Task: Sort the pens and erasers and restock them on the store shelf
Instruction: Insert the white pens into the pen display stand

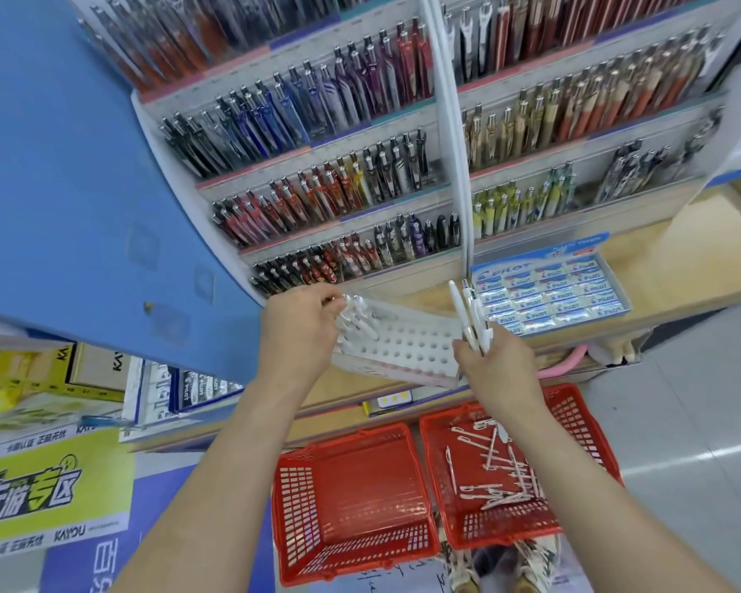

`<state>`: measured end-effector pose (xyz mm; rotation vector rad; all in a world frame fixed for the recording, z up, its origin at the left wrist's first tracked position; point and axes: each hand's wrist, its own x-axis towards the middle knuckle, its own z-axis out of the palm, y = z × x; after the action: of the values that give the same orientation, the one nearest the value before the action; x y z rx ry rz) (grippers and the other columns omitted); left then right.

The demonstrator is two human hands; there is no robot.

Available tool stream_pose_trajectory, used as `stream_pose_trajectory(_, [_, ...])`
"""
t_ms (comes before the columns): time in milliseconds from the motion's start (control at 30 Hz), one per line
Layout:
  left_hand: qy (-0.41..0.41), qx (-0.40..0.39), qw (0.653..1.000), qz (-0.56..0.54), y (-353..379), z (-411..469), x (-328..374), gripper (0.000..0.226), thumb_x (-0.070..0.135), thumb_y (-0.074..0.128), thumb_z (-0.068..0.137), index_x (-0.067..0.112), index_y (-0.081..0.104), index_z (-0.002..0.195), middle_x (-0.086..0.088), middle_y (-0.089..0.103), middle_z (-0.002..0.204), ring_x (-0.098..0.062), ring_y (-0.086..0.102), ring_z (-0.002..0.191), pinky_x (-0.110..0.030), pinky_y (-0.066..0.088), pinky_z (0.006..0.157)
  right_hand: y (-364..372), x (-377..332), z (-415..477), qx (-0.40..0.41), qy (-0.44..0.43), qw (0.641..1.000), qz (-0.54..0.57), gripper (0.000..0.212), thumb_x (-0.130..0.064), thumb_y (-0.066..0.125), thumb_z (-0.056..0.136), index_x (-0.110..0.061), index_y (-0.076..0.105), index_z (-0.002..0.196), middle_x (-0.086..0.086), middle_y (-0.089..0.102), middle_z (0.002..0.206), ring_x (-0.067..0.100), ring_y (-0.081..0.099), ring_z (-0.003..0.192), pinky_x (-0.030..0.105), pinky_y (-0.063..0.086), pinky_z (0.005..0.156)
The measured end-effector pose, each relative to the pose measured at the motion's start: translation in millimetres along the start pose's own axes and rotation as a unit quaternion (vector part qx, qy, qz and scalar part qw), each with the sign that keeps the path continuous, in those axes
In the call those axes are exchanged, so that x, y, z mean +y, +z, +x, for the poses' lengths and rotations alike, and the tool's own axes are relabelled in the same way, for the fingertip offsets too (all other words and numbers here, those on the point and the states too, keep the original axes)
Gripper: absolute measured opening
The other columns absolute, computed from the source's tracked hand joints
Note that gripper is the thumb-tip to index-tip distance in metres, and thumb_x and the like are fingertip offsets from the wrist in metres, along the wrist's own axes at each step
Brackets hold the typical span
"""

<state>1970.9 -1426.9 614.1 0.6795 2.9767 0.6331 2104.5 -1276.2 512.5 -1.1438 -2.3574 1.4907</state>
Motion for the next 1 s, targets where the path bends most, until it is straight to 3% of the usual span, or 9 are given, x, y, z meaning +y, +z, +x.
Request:
stream_pose_trajectory(167, [0.03,-0.021,0.999,0.002,10,-3,1,0.015,0.018,0.063,0.089,0.012,0.073,0.097,-0.003,0.07,0.089,-0.017,0.059,0.08,-0.029,0.045,0.075,-1,0,1,-0.012,-0.002,1.0,0.0,0.016,-0.024,0.059,0.086,-0.01,0.055,0.081,0.008,0.064,0.067,0.023,0.055,0.06,0.029,0.037,0.051])
stream_pose_trajectory(400, [0.035,-0.015,0.999,0.02,30,3,-8,0.014,0.021,0.067,0.086,0.014,0.075,0.095,0.007,0.04,0.079,-0.016,0.039,0.087,-0.024,0.027,0.072,-4,-4,4,-0.021,0.005,1.0,-0.011,0.02,-0.025,0.059,0.087,-0.013,0.05,0.073,0.008,0.062,0.066,0.017,0.049,0.055,0.027,0.031,0.047])
stream_pose_trajectory(600, [0.044,-0.024,0.998,0.047,33,0,-11,0.017,0.024,0.063,0.089,0.015,0.074,0.097,0.004,0.044,0.082,-0.015,0.038,0.085,-0.024,0.027,0.071,-7,-6,4,-0.035,0.01,0.999,0.018,0.019,-0.027,0.058,0.09,-0.015,0.051,0.077,-0.003,0.05,0.06,0.012,0.045,0.054,0.027,0.031,0.05])
stream_pose_trajectory(700, [0.032,-0.02,0.998,0.042,31,-5,-10,0.024,0.03,0.063,0.088,0.018,0.07,0.107,0.005,0.046,0.086,-0.014,0.043,0.088,-0.023,0.03,0.074,-21,-16,0,-0.061,0.031,0.991,0.114,0.021,-0.028,0.054,0.095,-0.016,0.054,0.077,0.0,0.051,0.058,0.018,0.049,0.049,0.03,0.04,0.054])
stream_pose_trajectory(800, [-0.001,0.004,0.999,-0.041,21,-16,7,0.021,0.034,0.06,0.089,0.022,0.069,0.105,0.007,0.056,0.086,-0.011,0.052,0.08,-0.024,0.035,0.07,-43,-34,-11,-0.152,0.058,0.954,0.254,0.021,-0.028,0.05,0.097,-0.009,0.06,0.094,0.007,0.055,0.063,0.019,0.048,0.044,0.029,0.039,0.046])
stream_pose_trajectory(867, [-0.036,-0.05,0.986,-0.155,16,-26,28,0.017,0.035,0.059,0.09,0.025,0.072,0.092,0.012,0.065,0.08,-0.006,0.057,0.072,-0.027,0.041,0.066,-52,-46,-20,-0.207,0.044,0.93,0.301,0.023,-0.027,0.051,0.097,-0.007,0.061,0.099,0.01,0.056,0.065,0.021,0.049,0.044,0.027,0.039,0.045])
stream_pose_trajectory(933, [-0.099,-0.153,0.934,-0.308,13,-37,50,0.02,0.034,0.06,0.09,0.02,0.073,0.092,0.015,0.068,0.073,0.002,0.061,0.07,-0.029,0.05,0.068,-55,-58,-28,-0.236,0.023,0.922,0.307,0.024,-0.027,0.051,0.096,-0.007,0.062,0.091,0.01,0.057,0.063,0.021,0.052,0.044,0.027,0.042,0.045])
stream_pose_trajectory(1000, [-0.152,-0.203,0.868,-0.428,12,-45,64,0.019,0.027,0.059,0.091,0.013,0.072,0.089,0.015,0.064,0.062,0.002,0.057,0.058,-0.028,0.052,0.063,-54,-67,-36,-0.249,0.018,0.917,0.31,0.027,-0.028,0.051,0.096,-0.008,0.061,0.08,0.01,0.058,0.06,0.022,0.054,0.045,0.028,0.046,0.045])
